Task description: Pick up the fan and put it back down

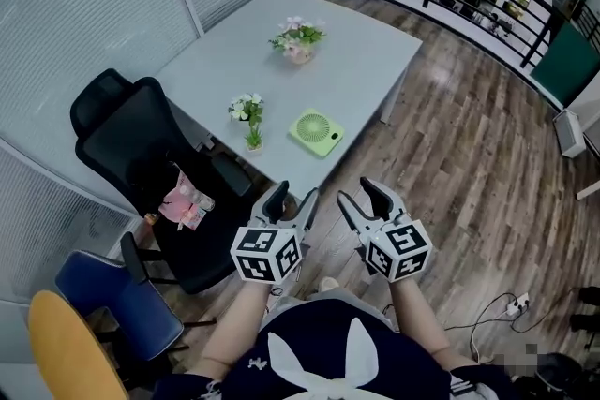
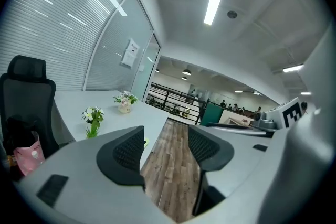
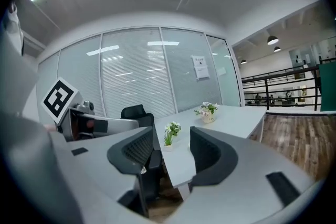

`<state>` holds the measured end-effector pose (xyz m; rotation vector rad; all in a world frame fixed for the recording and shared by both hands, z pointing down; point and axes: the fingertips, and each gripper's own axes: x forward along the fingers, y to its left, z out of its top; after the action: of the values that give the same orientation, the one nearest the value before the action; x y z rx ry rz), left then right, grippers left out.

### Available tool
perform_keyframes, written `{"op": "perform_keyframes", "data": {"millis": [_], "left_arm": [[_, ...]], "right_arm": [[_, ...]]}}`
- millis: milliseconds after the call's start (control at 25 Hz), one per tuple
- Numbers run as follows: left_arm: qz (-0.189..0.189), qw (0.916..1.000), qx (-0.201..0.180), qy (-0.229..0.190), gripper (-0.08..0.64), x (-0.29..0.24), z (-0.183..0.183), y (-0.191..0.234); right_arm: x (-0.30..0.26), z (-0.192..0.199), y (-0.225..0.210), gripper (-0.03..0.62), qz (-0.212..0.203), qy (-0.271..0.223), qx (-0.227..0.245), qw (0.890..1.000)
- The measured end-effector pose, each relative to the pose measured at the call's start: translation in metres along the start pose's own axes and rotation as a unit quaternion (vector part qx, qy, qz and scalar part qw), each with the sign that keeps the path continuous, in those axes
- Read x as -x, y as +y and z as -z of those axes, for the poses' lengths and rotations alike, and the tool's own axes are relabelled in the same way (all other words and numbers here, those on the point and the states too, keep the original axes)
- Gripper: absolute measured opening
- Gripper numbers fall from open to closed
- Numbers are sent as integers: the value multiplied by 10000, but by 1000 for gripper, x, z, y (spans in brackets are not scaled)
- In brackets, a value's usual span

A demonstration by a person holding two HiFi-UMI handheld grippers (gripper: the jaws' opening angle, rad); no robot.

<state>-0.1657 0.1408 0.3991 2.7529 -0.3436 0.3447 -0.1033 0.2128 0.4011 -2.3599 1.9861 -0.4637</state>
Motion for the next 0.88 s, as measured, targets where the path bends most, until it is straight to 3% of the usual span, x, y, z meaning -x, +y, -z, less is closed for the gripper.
{"op": "perform_keyframes", "data": {"millis": [160, 320, 880], "left_arm": [[-34, 9991, 427, 12, 255, -15, 9, 2], [-187, 9980, 602, 73, 255, -25, 21, 7], [-445, 9943, 637, 732, 253, -81, 50, 41]], "right_arm": [[-6, 2, -17, 225, -181, 111, 29, 9998], [-11, 8, -33, 235, -267, 233, 1, 9994], [-47, 27, -80, 276, -468, 592, -436, 9962]]}}
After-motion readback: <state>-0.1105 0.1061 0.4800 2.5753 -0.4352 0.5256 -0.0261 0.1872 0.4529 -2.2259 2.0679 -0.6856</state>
